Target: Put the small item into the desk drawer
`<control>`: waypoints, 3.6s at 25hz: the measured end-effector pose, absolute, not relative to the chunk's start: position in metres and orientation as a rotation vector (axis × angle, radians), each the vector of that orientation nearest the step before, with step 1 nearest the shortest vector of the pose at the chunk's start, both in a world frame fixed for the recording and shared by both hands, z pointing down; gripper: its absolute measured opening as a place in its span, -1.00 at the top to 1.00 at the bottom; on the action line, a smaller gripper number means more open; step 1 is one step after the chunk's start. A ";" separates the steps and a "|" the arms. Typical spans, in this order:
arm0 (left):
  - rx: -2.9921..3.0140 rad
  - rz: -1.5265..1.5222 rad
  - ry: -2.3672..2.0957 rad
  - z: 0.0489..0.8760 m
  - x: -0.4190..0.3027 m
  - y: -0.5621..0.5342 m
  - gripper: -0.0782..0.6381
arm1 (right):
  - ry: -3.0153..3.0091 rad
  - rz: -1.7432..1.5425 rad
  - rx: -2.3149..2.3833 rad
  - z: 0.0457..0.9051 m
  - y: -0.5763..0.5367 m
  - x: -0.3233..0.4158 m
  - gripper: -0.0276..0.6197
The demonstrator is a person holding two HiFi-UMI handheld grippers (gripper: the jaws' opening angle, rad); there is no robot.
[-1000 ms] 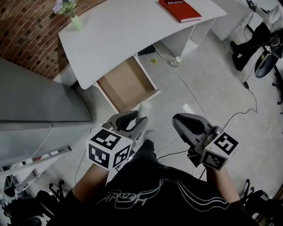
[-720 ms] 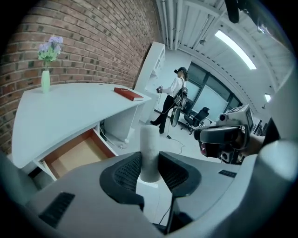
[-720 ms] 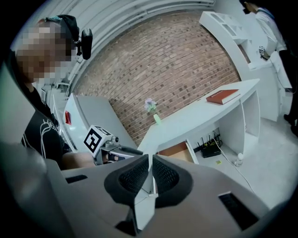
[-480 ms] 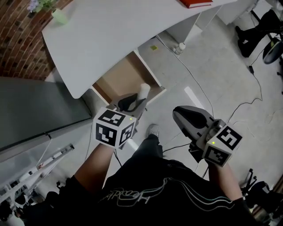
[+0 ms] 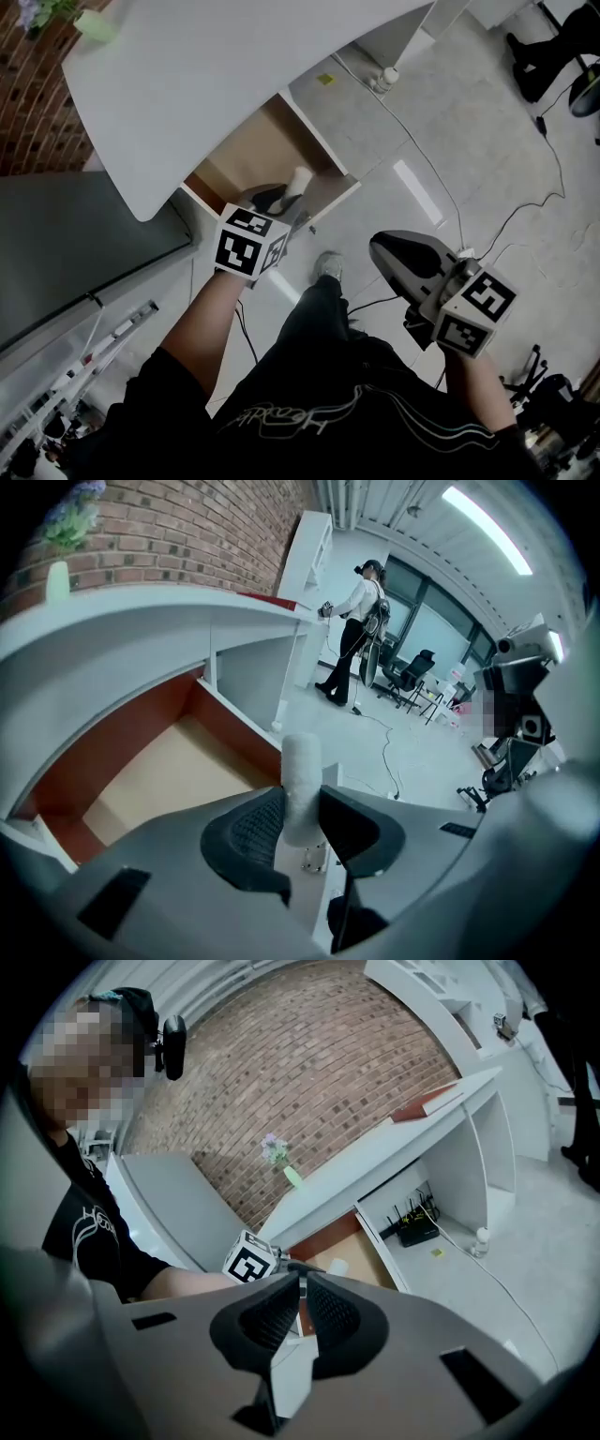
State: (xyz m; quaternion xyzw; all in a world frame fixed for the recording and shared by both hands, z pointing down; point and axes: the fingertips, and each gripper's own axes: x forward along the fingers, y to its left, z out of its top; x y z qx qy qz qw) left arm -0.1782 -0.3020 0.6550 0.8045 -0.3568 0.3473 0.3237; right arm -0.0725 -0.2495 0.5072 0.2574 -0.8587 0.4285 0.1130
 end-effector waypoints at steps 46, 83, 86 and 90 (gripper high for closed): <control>1.999 1.348 -0.693 0.843 -0.206 -0.314 0.16 | -2.456 1.396 0.667 0.597 -0.260 -0.057 0.75; 2.499 0.080 -1.135 0.198 -0.001 0.019 0.71 | -3.042 0.567 0.543 0.197 0.005 0.057 0.75; 2.607 0.101 -1.156 0.167 0.014 0.042 0.71 | -3.095 0.497 0.543 0.169 0.023 0.066 0.75; 2.700 0.131 -1.167 0.144 0.025 0.065 0.71 | -3.141 0.418 0.529 0.144 0.045 0.072 0.75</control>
